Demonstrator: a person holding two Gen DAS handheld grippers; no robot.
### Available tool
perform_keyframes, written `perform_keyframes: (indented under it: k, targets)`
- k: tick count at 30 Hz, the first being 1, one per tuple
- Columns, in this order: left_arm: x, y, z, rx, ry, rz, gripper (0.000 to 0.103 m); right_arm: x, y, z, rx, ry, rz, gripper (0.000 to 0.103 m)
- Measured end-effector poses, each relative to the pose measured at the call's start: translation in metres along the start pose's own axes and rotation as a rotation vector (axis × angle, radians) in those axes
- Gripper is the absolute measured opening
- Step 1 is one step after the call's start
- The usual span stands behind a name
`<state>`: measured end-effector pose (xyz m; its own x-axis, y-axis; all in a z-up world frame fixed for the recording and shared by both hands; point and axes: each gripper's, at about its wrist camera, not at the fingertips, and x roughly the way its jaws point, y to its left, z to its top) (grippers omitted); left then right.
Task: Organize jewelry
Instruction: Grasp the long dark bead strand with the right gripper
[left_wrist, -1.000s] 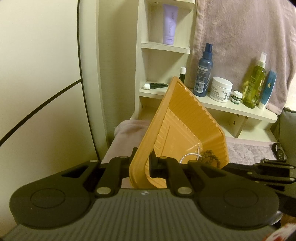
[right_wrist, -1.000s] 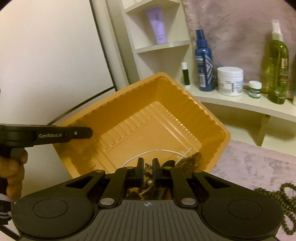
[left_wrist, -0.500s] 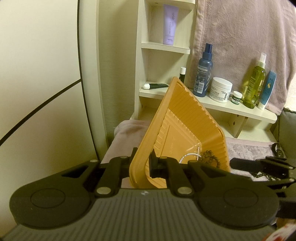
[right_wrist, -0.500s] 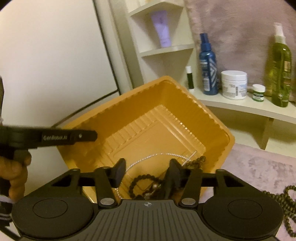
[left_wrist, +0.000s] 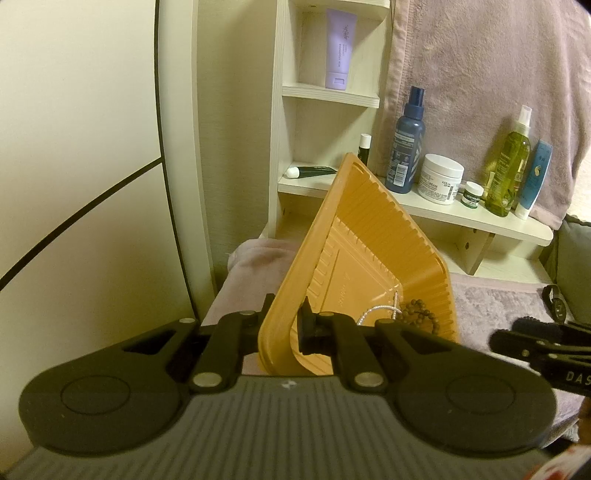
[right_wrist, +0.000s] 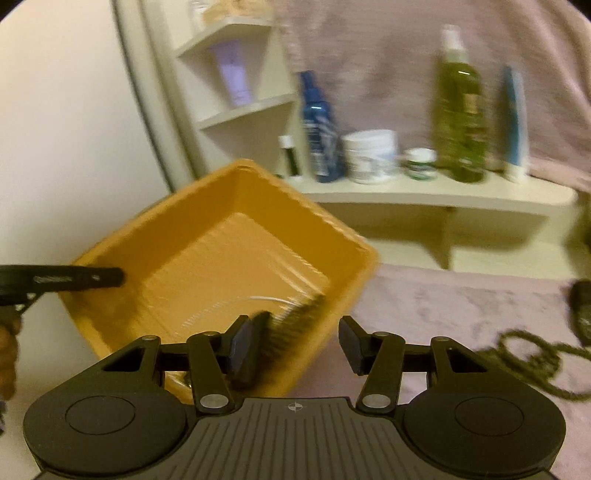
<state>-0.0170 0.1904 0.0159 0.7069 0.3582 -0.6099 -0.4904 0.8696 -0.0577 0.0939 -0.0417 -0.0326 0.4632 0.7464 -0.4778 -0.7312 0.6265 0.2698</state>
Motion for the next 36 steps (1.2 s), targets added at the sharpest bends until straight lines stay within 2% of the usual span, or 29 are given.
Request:
perform_keyframes:
  k: [12, 16, 20, 22, 31, 36]
  targets:
    - [0.001, -0.001, 0.0, 0.006, 0.0, 0.006, 0.009, -0.042, -0.084, -0.037, 0.064, 0.024, -0.276, 0.053]
    - [0.0, -0.002, 0.0, 0.01, 0.001, 0.008, 0.009, -0.049, -0.107, -0.039, 0.048, 0.03, -0.337, 0.053]
    - [0.001, -0.004, 0.001, 0.014, 0.003, 0.011, 0.009, -0.05, -0.119, -0.037, 0.016, 0.041, -0.348, 0.051]
    - [0.001, -0.004, 0.001, 0.015, 0.004, 0.012, 0.009, -0.047, -0.119, -0.036, -0.006, 0.049, -0.334, 0.04]
    - [0.001, -0.004, 0.001, 0.018, 0.008, 0.014, 0.009, -0.007, -0.104, -0.035, -0.154, 0.135, -0.289, 0.021]
    - [0.002, -0.004, 0.001, 0.018, 0.009, 0.015, 0.009, 0.005, -0.101, -0.04, -0.197, 0.162, -0.299, 0.018]
